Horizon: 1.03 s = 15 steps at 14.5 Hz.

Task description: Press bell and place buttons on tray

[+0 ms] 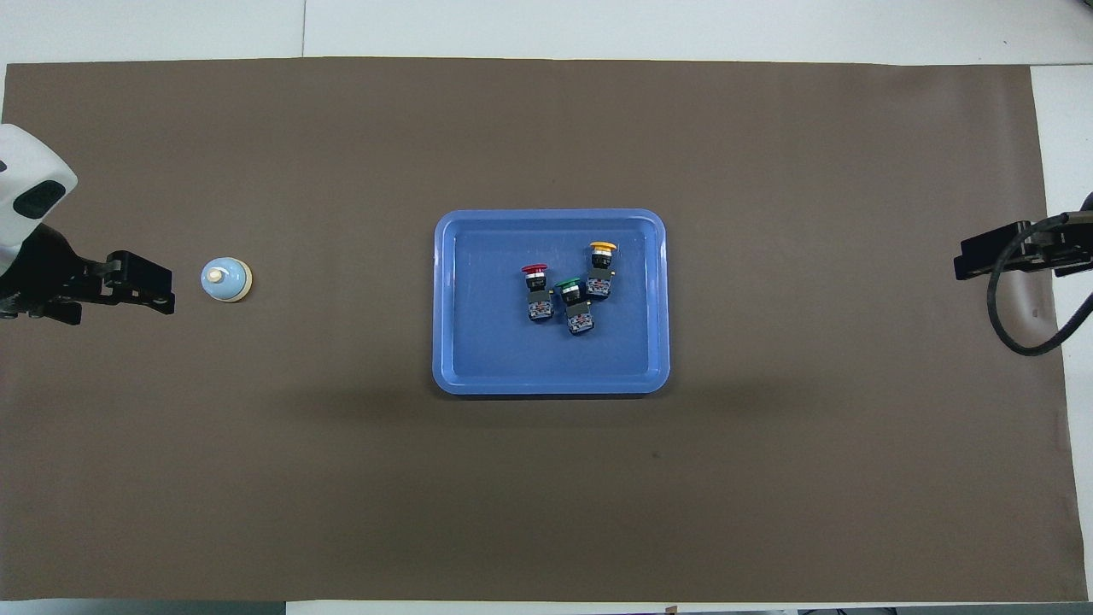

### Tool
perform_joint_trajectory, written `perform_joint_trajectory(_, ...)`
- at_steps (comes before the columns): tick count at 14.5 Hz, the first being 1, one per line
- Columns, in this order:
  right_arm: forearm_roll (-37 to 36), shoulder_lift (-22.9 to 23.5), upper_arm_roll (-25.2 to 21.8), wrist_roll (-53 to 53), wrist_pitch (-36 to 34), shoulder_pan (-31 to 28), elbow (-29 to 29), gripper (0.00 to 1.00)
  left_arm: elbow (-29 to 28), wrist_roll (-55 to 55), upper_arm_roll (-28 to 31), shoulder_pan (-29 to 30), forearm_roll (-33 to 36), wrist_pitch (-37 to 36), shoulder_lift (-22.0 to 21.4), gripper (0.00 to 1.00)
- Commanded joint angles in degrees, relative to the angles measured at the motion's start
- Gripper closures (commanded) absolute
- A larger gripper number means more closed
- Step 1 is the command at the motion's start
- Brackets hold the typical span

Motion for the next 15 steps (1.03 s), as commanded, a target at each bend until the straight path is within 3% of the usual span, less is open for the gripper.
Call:
perform_joint_trajectory(1,-0.6,-1.2,0.2,-0.8,-0.5,-0.4,-1.2,0.00,0.9,0.5,-0.3,1.2,-0.5,-0.6,-0.1,0.00)
perform_joint_trajectory(15,-0.6,-1.2,0.2,-0.8,-0.5,-0.4,-1.2,0.00,0.4,0.0,-0.2,1.0,-0.5,0.4,-0.5,0.00)
